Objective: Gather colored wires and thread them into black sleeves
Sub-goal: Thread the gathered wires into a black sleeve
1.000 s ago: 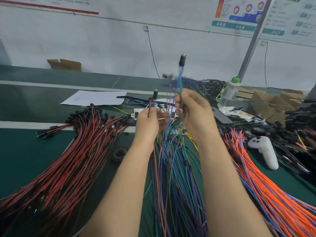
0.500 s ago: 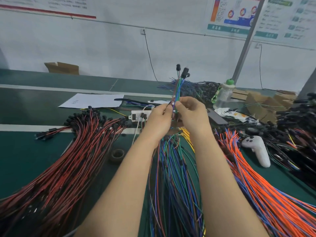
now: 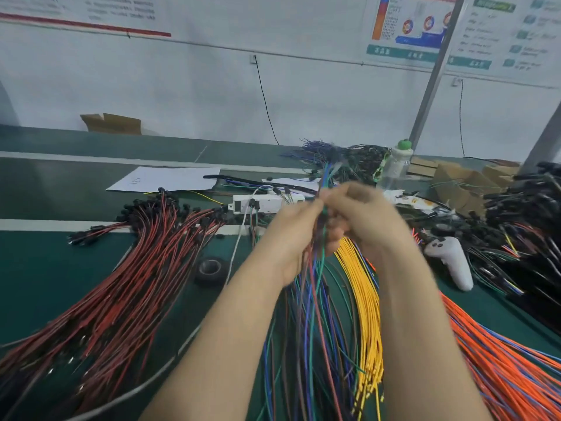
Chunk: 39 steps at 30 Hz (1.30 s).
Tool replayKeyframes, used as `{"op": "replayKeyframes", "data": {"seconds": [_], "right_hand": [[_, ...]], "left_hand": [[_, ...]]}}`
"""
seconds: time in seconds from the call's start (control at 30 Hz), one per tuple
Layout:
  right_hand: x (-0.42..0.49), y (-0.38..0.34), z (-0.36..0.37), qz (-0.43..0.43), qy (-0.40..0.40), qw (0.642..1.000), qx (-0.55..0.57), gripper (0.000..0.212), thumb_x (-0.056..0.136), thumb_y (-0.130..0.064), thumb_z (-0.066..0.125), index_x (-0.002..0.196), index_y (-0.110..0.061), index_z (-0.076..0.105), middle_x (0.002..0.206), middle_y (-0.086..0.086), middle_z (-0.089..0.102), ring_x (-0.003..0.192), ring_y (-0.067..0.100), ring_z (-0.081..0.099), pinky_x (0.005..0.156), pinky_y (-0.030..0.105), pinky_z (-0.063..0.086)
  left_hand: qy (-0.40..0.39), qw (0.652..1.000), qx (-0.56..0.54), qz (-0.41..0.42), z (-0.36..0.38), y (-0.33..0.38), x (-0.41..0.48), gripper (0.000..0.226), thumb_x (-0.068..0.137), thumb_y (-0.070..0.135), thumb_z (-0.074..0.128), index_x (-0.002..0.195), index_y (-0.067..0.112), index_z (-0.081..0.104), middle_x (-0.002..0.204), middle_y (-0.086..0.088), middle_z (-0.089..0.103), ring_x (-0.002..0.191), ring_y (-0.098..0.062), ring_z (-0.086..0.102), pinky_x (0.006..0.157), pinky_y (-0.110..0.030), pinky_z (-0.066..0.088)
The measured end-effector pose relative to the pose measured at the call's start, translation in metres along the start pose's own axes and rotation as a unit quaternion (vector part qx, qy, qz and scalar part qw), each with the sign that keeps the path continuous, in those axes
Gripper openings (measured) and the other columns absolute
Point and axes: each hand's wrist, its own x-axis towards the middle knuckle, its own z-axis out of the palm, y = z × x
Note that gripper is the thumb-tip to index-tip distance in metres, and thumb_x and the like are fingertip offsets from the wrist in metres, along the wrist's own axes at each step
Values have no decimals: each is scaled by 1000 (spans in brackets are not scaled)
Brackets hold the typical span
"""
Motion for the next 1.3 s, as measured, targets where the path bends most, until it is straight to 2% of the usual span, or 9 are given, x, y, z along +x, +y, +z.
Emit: {"op": "replayKeyframes", "data": {"seconds": [0.13, 0.3, 0.53, 0.63, 0.77, 0.9, 1.03, 1.17, 1.3], "right_hand": [[1, 69, 3, 69, 5, 995, -66, 23, 93, -8, 58, 70, -8, 54, 53, 3, 48, 36, 5, 37, 37, 15, 27], [-4, 125, 14, 109, 67, 991, 39, 27, 93, -3, 57, 67, -6, 52, 50, 5, 48, 34, 11, 45, 36, 20, 43], [3, 137, 19, 87, 126, 987, 47, 23, 91, -2, 57, 71, -12, 54, 54, 2, 51, 38, 13, 52, 43, 24, 47], [4, 140, 19, 97, 126, 987, 29, 20, 92, -4, 57, 74, -12, 54, 59, 5, 53, 42, 18, 55, 51, 30, 49], [2, 138, 18, 83, 136, 987, -25, 17, 90, -3, 58, 84, -16, 50, 69, 6, 50, 48, 24, 54, 62, 48, 52], [-3, 131, 17, 55, 118, 985, -112, 16, 91, -9, 58, 79, -19, 58, 80, 11, 59, 57, 29, 59, 67, 57, 56], [-5, 124, 13, 67, 96, 987, -108, 19, 91, -14, 63, 72, -14, 64, 76, 17, 63, 65, 32, 61, 75, 52, 54], [-8, 122, 11, 67, 65, 989, -112, 19, 90, -14, 64, 73, -6, 67, 64, 11, 60, 58, 21, 55, 63, 38, 53], [-2, 125, 13, 50, 109, 981, -154, 14, 87, -10, 63, 74, -5, 66, 64, 4, 60, 55, 9, 55, 59, 26, 46]], "left_hand": [[75, 996, 35, -37, -35, -65, 5, 17, 98, 17, 48, 88, 13, 61, 61, 5, 62, 46, -1, 53, 45, -15, 44], [109, 986, 117, -37, -58, -103, 10, 18, 96, 9, 49, 82, 9, 60, 69, 0, 69, 57, -5, 67, 52, -19, 53], [146, 983, 110, -32, -66, -113, 21, 16, 95, 13, 53, 88, 1, 59, 88, -20, 70, 77, -25, 71, 71, -36, 59], [155, 978, 135, -20, -66, -115, 21, 16, 94, 14, 54, 84, 4, 60, 89, -22, 69, 81, -31, 70, 76, -41, 58], [132, 981, 142, -17, -68, -114, 18, 15, 94, 14, 54, 81, 8, 60, 80, -15, 67, 81, -31, 68, 78, -45, 57], [102, 987, 122, -12, -66, -112, 14, 13, 95, 11, 52, 85, 8, 60, 79, -12, 67, 73, -24, 69, 68, -34, 59], [83, 992, 97, -4, -64, -109, 9, 15, 96, 9, 50, 85, 8, 61, 65, -1, 67, 56, -10, 65, 54, -22, 54], [77, 993, 94, -2, -64, -108, 8, 18, 97, 8, 48, 85, 10, 61, 62, 3, 67, 55, -8, 64, 55, -21, 53], [107, 990, 86, 4, -62, -109, 10, 19, 96, 7, 50, 81, 8, 61, 65, -1, 68, 57, -8, 65, 56, -22, 55]]}}
